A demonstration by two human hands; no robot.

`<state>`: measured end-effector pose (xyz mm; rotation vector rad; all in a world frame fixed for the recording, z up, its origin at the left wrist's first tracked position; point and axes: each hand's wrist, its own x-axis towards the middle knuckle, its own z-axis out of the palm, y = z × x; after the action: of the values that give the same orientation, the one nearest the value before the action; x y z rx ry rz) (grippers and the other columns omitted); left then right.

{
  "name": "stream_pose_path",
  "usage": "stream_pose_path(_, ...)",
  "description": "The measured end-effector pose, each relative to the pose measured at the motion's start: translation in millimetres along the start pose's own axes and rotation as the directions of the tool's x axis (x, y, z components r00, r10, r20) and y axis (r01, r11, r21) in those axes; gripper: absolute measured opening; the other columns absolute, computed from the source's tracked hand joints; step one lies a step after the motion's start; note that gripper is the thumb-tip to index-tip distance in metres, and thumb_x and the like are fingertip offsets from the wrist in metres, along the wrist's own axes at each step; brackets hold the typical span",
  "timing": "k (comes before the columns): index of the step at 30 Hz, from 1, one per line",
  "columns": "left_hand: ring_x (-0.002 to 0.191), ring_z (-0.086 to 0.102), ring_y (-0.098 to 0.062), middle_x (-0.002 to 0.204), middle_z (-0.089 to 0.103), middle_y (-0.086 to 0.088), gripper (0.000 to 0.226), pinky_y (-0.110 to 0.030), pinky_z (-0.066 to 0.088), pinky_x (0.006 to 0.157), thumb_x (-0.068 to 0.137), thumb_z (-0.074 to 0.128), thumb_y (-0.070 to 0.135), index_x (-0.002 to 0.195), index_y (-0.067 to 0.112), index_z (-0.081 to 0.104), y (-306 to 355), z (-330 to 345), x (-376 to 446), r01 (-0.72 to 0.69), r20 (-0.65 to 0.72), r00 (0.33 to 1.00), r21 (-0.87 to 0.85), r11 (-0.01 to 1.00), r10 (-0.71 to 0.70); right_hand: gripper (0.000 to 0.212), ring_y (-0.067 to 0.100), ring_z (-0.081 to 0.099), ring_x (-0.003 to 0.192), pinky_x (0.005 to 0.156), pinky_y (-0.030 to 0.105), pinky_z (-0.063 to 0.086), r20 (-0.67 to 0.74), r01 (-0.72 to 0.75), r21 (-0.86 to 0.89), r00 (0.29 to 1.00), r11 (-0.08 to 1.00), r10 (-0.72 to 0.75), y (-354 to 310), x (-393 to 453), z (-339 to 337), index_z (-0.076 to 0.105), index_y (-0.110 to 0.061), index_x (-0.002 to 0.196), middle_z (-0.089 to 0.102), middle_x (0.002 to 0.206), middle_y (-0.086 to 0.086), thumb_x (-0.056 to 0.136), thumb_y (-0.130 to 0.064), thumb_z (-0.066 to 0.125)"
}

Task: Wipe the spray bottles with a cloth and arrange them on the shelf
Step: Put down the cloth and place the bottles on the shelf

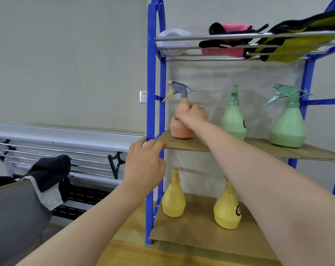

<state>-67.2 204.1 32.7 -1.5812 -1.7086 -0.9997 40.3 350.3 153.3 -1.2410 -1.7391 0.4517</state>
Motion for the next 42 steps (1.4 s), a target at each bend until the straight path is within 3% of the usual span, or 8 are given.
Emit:
stream_pose_path(7,0.126,0.050,-0.033,0.113,0.068,0.001,0.044,-0.046,0.040,0.105,0.077,0.057,0.008,0.120,0.018,0.062,1.3,0.2,-2.1,0.015,-0.008,1.000,-0.031,0.999,-0.016,0.092,0.028,0.050,0.125,0.097,0.038,0.045,0.131,0.048,0.117,0.989,0.992,-0.063,3.0,-0.7,0.6,0.026,-0.012,0.144,0.045,0.139,0.006,0.076,-0.050,0.077)
stream_pose_path(19,0.129,0.048,-0.032,0.120,0.067,0.001,0.045,-0.045,0.037,0.108,0.079,0.058,0.009,0.123,0.019,0.061,2.6,-0.4,-3.5,0.027,-0.004,1.000,-0.039,0.999,-0.027,0.057,0.018,0.055,0.105,0.083,0.031,0.045,0.201,0.144,0.240,0.960,0.960,-0.194,9.2,-0.5,9.5,0.043,-0.018,0.135,0.057,0.119,-0.001,0.085,-0.032,0.065)
stream_pose_path(28,0.131,0.044,-0.029,0.124,0.064,0.004,0.052,-0.043,0.032,0.109,0.078,0.058,0.003,0.126,0.022,0.060,-3.8,0.1,-3.9,0.035,0.002,0.999,-0.138,0.990,-0.035,0.077,0.023,0.054,0.119,0.098,0.037,0.047,0.262,0.131,0.135,0.951,0.982,-0.163,11.8,-4.1,0.8,0.035,-0.014,0.145,0.052,0.138,0.005,0.081,-0.042,0.066)
stream_pose_path(31,0.135,0.038,-0.028,0.133,0.058,0.006,0.055,-0.042,0.025,0.111,0.079,0.060,0.008,0.132,0.023,0.056,-1.6,-4.9,-7.3,0.028,0.018,0.999,-0.075,0.997,-0.027,0.079,0.023,0.046,0.131,0.102,0.030,0.039,0.176,0.203,0.087,0.960,0.975,-0.216,16.9,-19.3,-19.6,0.027,-0.011,0.150,0.041,0.148,0.007,0.085,-0.032,0.066)
stream_pose_path(34,0.131,0.040,-0.027,0.135,0.056,0.006,0.056,-0.041,0.025,0.109,0.076,0.062,0.011,0.131,0.022,0.056,8.1,-7.4,-10.8,0.001,-0.023,1.000,-0.040,0.999,-0.001,0.044,0.016,0.055,0.100,0.094,0.031,0.046,0.005,0.348,0.011,0.937,0.937,-0.348,28.9,-43.7,-53.0,0.049,-0.015,0.127,0.055,0.116,0.000,0.086,-0.019,0.062)
stream_pose_path(37,0.128,0.045,-0.023,0.134,0.055,0.004,0.056,-0.034,0.026,0.111,0.074,0.054,0.013,0.129,0.018,0.057,27.4,-5.9,-12.1,-0.083,-0.033,0.996,-0.131,0.988,0.079,0.024,0.015,0.052,0.083,0.076,0.031,0.044,-0.134,0.436,-0.097,0.885,0.895,-0.446,46.1,-60.5,-84.2,0.050,-0.018,0.106,0.053,0.094,-0.003,0.084,-0.015,0.059)
stream_pose_path(40,0.130,0.042,-0.020,0.136,0.054,0.000,0.059,-0.034,0.029,0.113,0.075,0.049,0.014,0.133,0.015,0.054,54.8,1.9,-12.7,-0.145,0.026,0.988,-0.211,0.967,0.154,0.032,0.025,0.051,0.102,0.084,0.037,0.044,-0.261,0.422,-0.244,0.839,0.873,-0.478,63.7,-59.6,-104.7,0.048,-0.014,0.113,0.054,0.111,0.005,0.083,-0.013,0.059)
stream_pose_path(42,0.136,0.036,-0.020,0.141,0.050,0.000,0.062,-0.033,0.024,0.117,0.077,0.049,0.015,0.139,0.014,0.049,72.3,8.8,-12.6,-0.172,0.072,0.979,-0.232,0.958,0.193,0.045,0.030,0.048,0.114,0.094,0.040,0.042,-0.294,0.327,-0.232,0.874,0.916,-0.387,75.9,-52.4,-114.1,0.045,-0.009,0.124,0.050,0.124,0.011,0.083,-0.016,0.062)
